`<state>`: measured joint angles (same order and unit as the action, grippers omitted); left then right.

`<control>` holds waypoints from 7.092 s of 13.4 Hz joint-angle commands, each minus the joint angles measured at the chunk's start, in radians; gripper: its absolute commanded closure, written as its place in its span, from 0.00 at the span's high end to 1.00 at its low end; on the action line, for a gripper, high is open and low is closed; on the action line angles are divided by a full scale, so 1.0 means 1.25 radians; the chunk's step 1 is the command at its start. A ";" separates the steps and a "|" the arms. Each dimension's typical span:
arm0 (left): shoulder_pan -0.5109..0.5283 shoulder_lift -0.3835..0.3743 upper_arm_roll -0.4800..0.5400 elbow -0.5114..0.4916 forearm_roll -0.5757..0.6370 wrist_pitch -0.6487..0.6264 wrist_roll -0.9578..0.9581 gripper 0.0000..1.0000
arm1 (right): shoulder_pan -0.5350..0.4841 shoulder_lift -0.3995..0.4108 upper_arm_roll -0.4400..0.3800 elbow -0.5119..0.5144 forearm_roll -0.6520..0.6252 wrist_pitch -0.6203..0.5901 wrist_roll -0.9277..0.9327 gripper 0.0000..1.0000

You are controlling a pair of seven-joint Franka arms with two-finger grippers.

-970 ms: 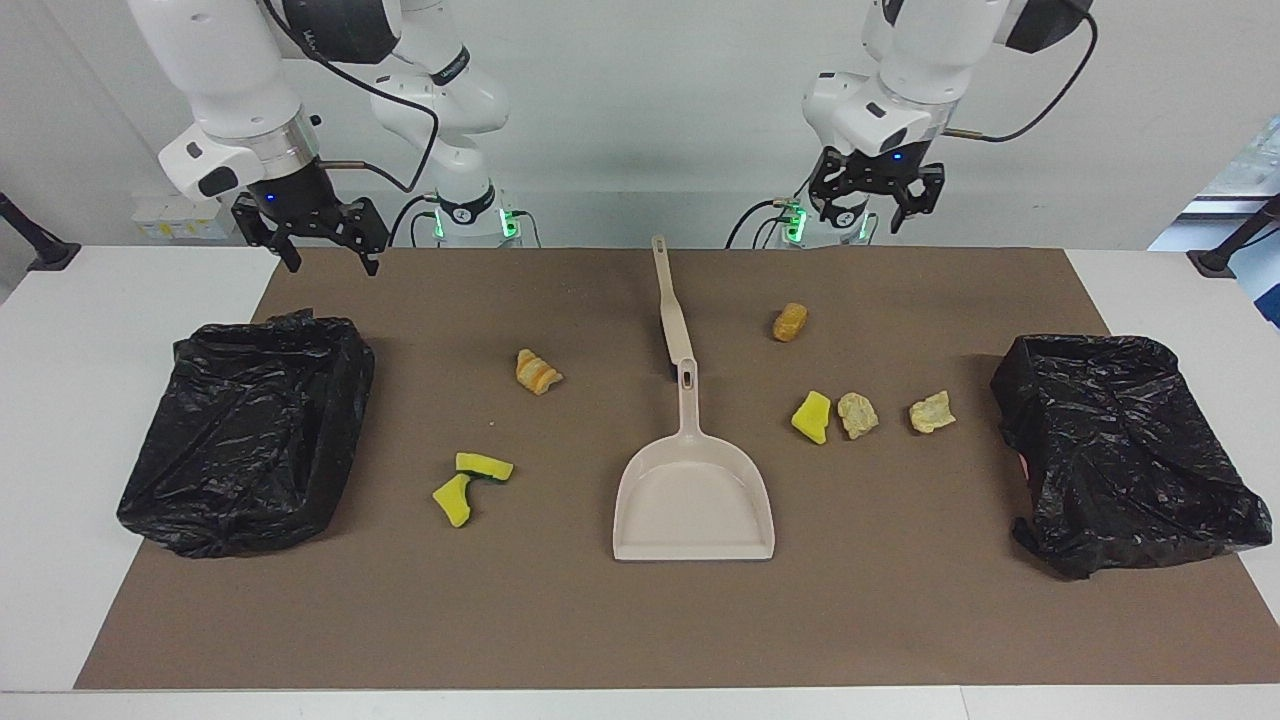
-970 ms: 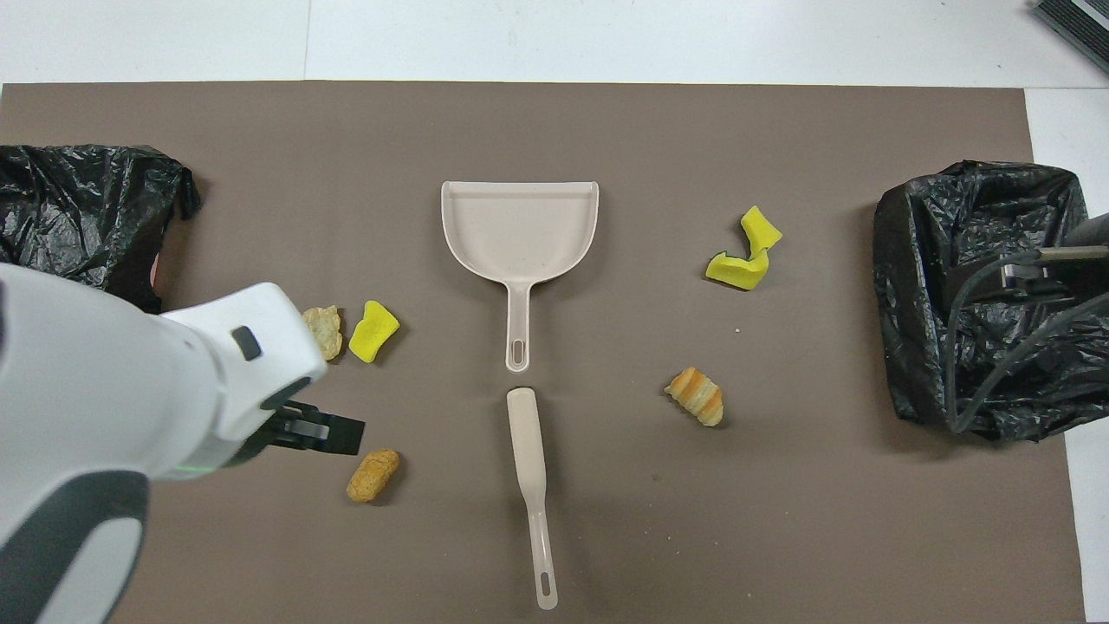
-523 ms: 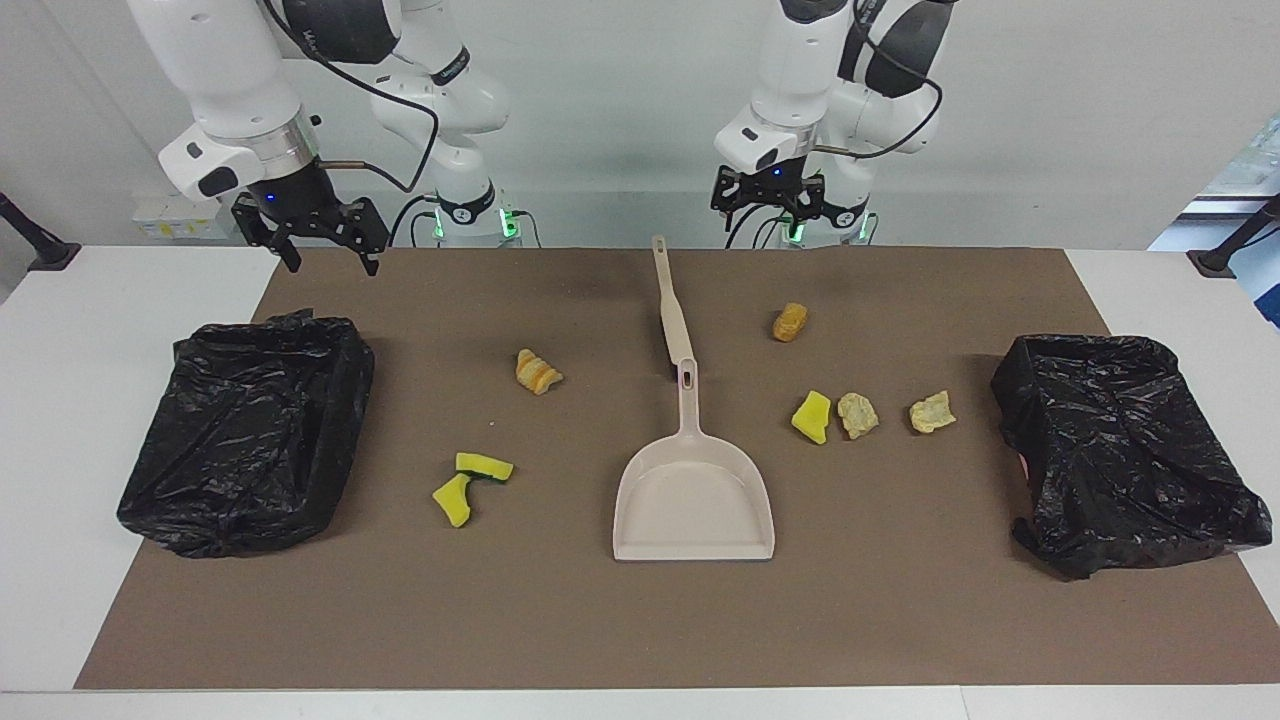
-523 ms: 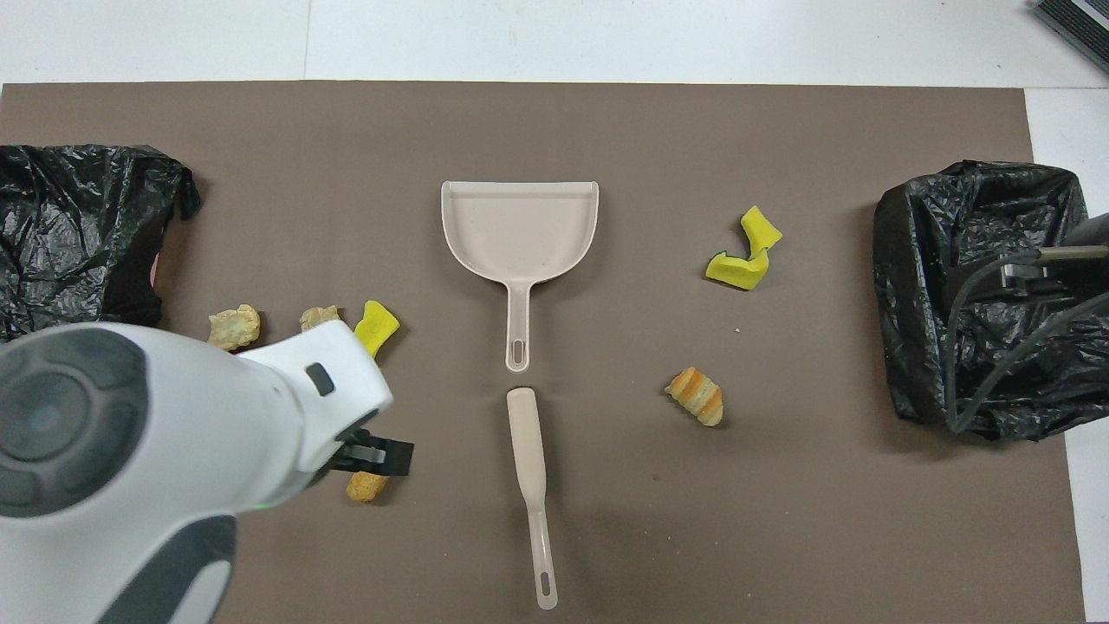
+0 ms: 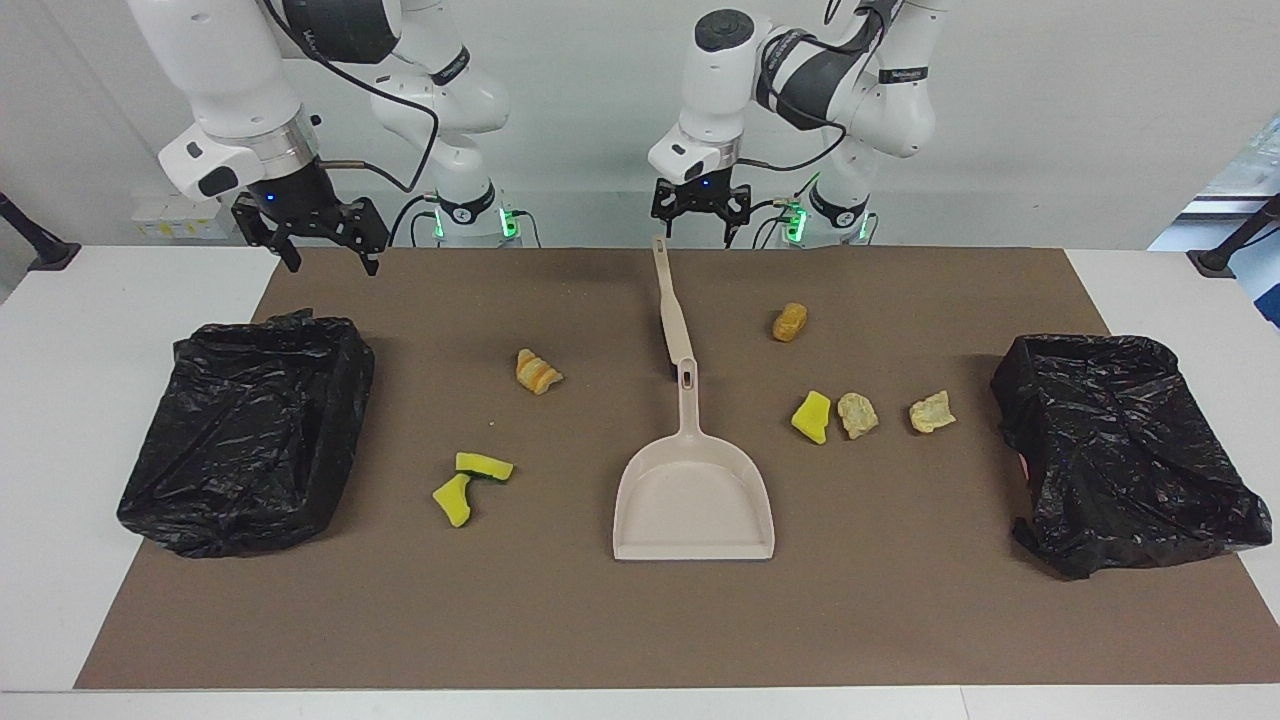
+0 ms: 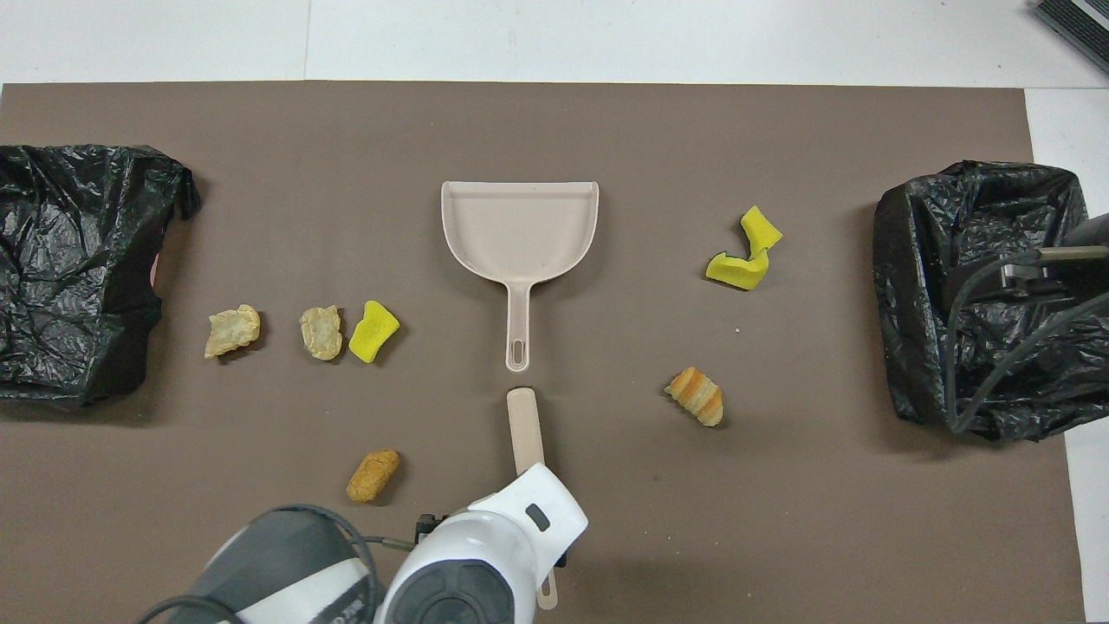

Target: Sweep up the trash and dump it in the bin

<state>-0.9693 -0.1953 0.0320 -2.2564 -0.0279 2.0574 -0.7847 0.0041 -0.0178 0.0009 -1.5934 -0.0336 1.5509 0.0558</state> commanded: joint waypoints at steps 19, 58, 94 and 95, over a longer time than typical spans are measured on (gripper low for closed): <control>-0.080 0.076 0.012 -0.133 -0.030 0.201 -0.056 0.78 | -0.011 -0.015 0.004 -0.016 0.016 0.007 -0.018 1.00; 0.452 -0.043 0.023 -0.037 0.217 -0.215 0.145 0.00 | 0.000 -0.036 0.010 -0.060 0.010 0.012 -0.094 1.00; 0.334 -0.138 0.003 -0.131 0.108 -0.305 -0.054 0.00 | 0.506 0.403 0.026 -0.025 -0.064 0.538 0.432 0.00; 0.314 -0.146 0.003 -0.136 0.082 -0.306 -0.104 0.00 | 0.501 0.395 0.029 -0.024 -0.065 0.523 0.428 0.00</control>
<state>-0.5256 -0.3148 0.0244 -2.3792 0.1097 1.6846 -0.7853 0.6334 0.4916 0.0364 -1.6133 -0.0874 2.2191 0.5837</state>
